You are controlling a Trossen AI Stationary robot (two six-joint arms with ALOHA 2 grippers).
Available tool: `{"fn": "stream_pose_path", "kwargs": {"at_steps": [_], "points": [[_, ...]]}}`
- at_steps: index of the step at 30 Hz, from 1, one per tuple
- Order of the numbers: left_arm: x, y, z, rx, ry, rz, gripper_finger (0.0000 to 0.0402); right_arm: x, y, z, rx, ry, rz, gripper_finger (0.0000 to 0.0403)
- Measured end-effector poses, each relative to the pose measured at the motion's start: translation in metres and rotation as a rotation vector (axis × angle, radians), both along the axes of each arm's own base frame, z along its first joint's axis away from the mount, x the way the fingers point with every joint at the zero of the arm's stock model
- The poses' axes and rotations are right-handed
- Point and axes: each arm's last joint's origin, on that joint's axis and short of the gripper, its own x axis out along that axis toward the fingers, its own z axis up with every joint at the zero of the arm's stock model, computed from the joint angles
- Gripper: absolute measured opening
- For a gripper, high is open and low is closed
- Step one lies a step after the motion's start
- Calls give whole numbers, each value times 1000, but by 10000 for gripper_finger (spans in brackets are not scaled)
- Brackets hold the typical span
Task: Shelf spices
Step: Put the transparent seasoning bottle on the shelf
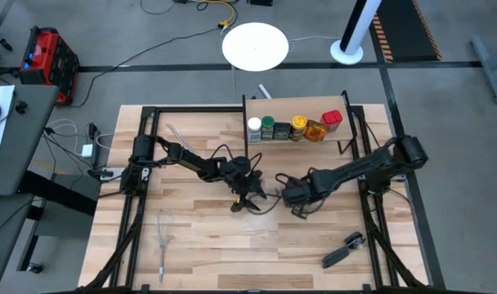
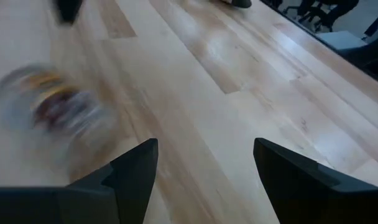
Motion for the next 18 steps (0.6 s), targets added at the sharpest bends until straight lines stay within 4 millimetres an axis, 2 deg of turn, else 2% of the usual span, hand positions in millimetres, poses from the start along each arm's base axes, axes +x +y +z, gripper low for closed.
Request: {"fn": "stream_pose_path", "kwargs": {"at_steps": [4, 8, 13, 16, 18], "points": [[1, 1, 0, 68, -25, 23, 256, 7, -16, -18, -77, 66, -5, 7], [3, 2, 3, 92, -75, 24, 256, 10, -33, -20, -82, 88, -13, 7], [2, 2, 2, 92, -59, 26, 256, 7, -43, -5, -80, 42, -15, 7], [-2, 2, -2, 83, 17, 36, 256, 4, -44, 9, -107, -11, -15, 7], [-6, 2, 3, 82, 71, 42, 256, 2, -44, 17, -125, -45, -18, 7]]}}
